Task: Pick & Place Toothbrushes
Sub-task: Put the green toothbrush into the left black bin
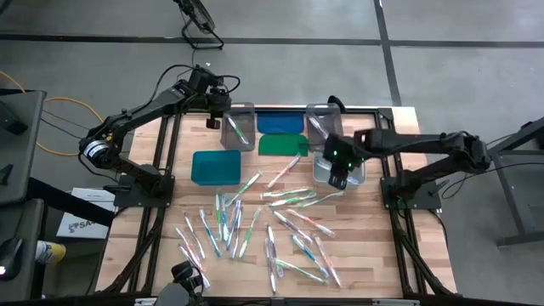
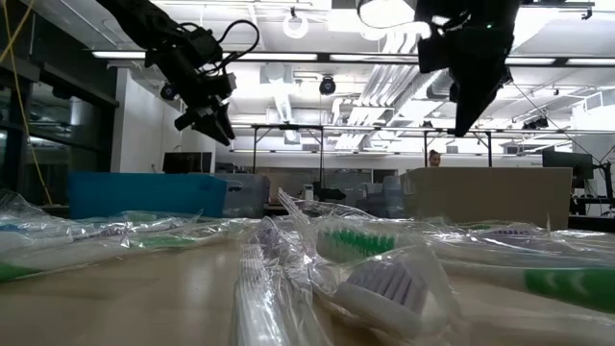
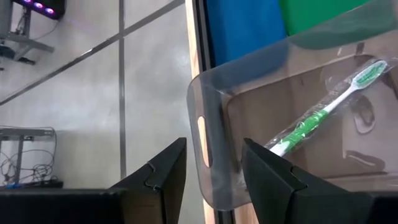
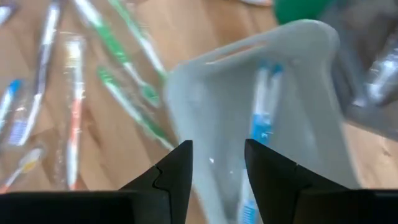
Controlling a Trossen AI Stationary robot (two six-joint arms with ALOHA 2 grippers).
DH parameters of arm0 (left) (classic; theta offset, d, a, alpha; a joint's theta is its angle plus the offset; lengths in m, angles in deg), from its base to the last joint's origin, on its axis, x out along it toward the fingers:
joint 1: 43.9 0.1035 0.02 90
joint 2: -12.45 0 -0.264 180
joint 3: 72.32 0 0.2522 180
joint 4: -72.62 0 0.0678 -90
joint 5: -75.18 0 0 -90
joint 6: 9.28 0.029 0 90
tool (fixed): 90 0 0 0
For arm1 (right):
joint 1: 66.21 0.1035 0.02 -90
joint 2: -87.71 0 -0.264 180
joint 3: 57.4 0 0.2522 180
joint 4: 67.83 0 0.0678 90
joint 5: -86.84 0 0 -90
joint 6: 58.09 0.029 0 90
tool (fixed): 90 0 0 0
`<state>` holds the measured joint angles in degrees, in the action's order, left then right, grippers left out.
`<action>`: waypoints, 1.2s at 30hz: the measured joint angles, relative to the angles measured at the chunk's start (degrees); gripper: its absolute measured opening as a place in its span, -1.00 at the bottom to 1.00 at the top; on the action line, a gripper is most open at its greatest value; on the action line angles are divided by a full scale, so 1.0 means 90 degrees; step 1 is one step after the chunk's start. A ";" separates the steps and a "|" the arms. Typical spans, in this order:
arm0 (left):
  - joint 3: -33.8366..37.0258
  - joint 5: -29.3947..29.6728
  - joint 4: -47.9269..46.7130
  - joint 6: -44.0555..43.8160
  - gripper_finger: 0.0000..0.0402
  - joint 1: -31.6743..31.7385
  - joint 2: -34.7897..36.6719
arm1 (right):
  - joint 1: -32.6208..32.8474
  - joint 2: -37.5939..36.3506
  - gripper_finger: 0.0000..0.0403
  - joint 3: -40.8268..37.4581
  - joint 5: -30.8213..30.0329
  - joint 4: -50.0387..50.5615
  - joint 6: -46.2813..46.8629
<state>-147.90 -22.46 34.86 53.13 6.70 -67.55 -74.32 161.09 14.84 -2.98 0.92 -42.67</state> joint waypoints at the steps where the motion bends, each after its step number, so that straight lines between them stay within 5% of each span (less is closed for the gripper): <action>1: 0.0000 -0.0001 -0.0007 -0.0020 -0.26 0.0000 0.0000 | 0.0214 0.0000 -0.31 -0.0032 -0.0023 -0.0128 0.0067; 14: 0.0000 -0.0114 0.0000 -0.0255 -0.26 0.0000 0.0000 | 0.2430 0.0621 -0.31 -0.0051 -0.1503 -0.0810 0.0297; 26: 0.0000 -0.0112 0.0003 -0.0255 -0.26 0.0000 0.0000 | 0.2568 0.2287 -0.31 -0.0051 -0.1469 -0.0829 0.0595; 36: 0.0000 -0.0112 0.0013 -0.0245 -0.26 0.0000 0.0000 | 0.2555 0.2791 -0.31 -0.0051 -0.1508 -0.0830 0.0424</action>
<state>-147.90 -23.47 34.98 50.93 6.70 -67.55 -51.32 186.21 14.38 -16.56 -6.55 -38.86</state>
